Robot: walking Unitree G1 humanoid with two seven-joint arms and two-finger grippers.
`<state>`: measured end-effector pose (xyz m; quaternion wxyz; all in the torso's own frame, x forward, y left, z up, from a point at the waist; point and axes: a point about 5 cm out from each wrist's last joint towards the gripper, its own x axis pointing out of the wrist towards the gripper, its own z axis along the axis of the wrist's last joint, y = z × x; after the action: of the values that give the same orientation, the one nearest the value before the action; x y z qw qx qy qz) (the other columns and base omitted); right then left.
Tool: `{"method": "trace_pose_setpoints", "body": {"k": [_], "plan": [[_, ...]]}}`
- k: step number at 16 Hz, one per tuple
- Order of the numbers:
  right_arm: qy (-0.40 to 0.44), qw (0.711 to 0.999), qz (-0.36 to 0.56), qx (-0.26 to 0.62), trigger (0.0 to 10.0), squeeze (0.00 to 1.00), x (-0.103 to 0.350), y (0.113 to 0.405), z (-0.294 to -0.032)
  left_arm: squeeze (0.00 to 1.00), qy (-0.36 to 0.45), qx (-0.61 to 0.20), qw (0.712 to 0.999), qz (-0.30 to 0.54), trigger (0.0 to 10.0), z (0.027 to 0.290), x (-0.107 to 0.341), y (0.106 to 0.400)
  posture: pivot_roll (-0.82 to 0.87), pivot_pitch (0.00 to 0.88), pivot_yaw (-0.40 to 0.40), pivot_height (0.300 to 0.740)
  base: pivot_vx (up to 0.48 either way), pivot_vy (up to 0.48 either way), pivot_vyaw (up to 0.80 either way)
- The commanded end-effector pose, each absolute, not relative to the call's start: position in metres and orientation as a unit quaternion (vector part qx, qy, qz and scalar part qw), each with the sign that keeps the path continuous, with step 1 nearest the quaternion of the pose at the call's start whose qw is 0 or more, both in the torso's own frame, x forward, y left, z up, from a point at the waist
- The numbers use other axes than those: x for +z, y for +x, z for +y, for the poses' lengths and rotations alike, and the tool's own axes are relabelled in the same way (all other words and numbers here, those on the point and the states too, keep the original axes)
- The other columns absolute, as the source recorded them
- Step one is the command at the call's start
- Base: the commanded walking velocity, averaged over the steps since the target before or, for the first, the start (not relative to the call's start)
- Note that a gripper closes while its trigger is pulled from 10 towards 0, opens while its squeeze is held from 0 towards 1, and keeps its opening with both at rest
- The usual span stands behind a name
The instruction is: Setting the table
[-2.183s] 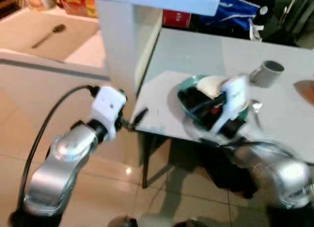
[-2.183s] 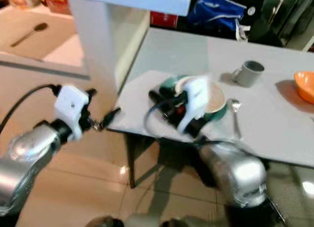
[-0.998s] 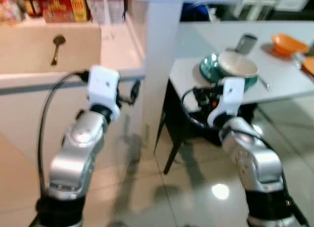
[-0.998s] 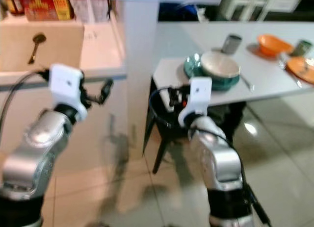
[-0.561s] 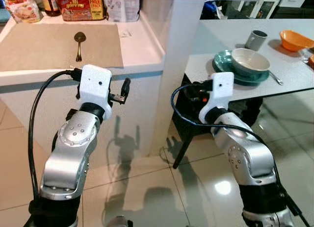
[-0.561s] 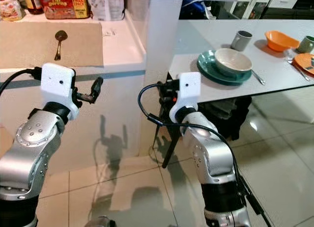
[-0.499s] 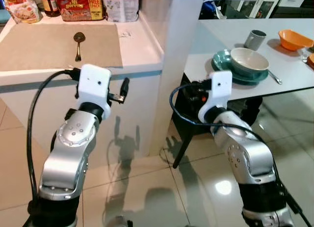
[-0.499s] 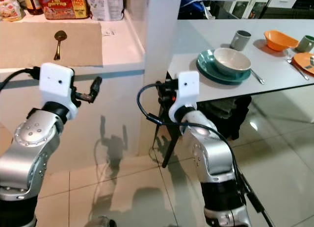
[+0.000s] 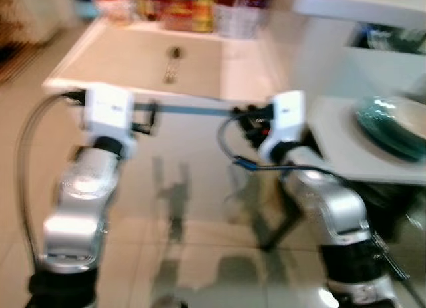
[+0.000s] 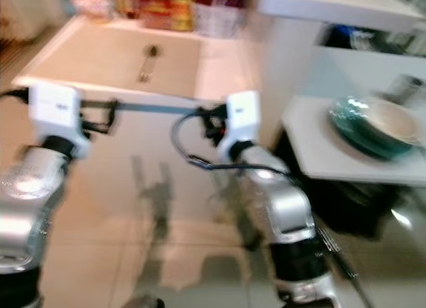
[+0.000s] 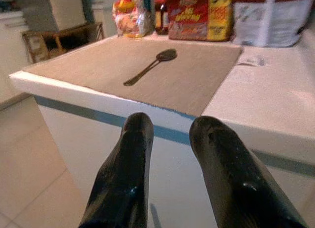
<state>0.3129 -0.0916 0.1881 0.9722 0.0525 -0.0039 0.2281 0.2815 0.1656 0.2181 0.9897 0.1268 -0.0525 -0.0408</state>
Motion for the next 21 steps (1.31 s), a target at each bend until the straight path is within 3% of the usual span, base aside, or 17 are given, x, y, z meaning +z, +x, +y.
{"method": "trace_pose_setpoints", "body": {"k": [1, 7, 12, 13, 16, 21], "plan": [[0.052, 0.971, -0.012, 0.232, 10.0, 0.0, 0.191, 0.314, -0.089, 0.0, 0.135, -0.03, 0.989, -0.057, 10.0, 0.168, 0.221, 0.28, 0.06, 0.071, -0.094, 0.74, 0.349, 0.0, 0.8], [0.082, 0.98, -0.031, 0.18, 10.0, 0.0, 0.196, 0.317, -0.102, 0.0, 0.133, -0.042, 0.989, -0.051, 10.0, 0.167, 0.218, 0.283, 0.03, 0.073, -0.065, 0.74, 0.347, 0.0, 0.24], [0.111, 0.983, -0.046, 0.141, 10.0, 0.01, 0.204, 0.31, -0.117, 0.0, 0.121, -0.06, 0.989, -0.061, 10.0, 0.16, 0.223, 0.289, 0.03, 0.075, -0.051, 0.74, 0.314, 0.0, -0.71], [0.121, 0.982, -0.048, 0.135, 10.0, 1.0, 0.204, 0.308, -0.119, 0.0, 0.108, -0.059, 0.991, -0.061, 10.0, 0.16, 0.223, 0.291, 0.01, 0.075, -0.044, 0.74, 0.0, 0.0, -0.75], [0.112, 0.985, -0.05, 0.119, 10.0, 1.0, 0.208, 0.307, -0.123, 0.0, 0.111, -0.066, 0.99, -0.064, 10.0, 0.157, 0.224, 0.295, 0.01, 0.076, -0.038, 0.74, 0.0, 0.0, -0.75], [0.095, 0.989, -0.032, 0.112, 10.0, 1.0, 0.207, 0.308, -0.127, 0.0, 0.115, -0.07, 0.989, -0.065, 10.0, 0.155, 0.225, 0.297, 0.01, 0.068, -0.049, 0.74, 0.0, 0.48, -0.76]]}}
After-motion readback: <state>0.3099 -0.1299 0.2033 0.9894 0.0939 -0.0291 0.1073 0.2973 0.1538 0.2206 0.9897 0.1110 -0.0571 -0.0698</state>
